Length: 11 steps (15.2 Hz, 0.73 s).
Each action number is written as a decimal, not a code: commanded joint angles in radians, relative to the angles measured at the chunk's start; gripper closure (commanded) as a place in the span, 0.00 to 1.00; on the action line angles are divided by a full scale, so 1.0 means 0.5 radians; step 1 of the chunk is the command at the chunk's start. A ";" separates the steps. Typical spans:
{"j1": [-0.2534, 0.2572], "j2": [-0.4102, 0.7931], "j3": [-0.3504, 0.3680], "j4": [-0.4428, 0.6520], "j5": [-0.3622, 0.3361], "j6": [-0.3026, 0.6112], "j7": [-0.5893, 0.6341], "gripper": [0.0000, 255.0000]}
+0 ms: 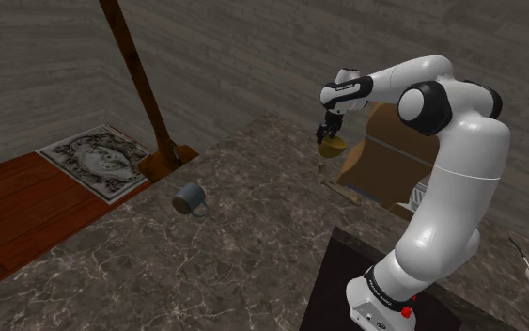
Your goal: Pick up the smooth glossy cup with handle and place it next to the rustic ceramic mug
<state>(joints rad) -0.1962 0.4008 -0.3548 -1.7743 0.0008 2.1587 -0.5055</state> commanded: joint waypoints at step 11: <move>-0.028 0.099 0.013 -0.038 0.033 0.136 -0.023 0.00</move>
<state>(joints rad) -0.2101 0.4499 -0.3483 -1.7936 0.0173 2.2265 -0.5169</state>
